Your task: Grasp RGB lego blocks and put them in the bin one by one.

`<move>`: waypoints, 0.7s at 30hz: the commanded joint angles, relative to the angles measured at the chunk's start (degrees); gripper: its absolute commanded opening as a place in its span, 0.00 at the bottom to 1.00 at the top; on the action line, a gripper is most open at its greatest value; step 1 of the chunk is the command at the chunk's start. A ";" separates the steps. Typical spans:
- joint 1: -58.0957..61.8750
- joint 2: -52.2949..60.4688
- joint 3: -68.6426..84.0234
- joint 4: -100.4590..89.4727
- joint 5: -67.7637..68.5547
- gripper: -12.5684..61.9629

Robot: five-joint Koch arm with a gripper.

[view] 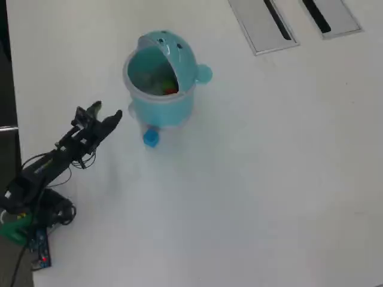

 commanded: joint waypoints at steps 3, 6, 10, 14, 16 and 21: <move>0.79 3.43 0.53 -3.08 5.36 0.63; 4.75 2.46 0.53 -3.08 5.45 0.63; 8.17 -0.09 0.44 -3.08 5.27 0.63; 11.25 -3.25 0.44 -3.16 4.92 0.63; 12.48 -5.19 0.44 -3.16 3.16 0.63; 13.10 -10.63 0.00 -3.69 1.85 0.62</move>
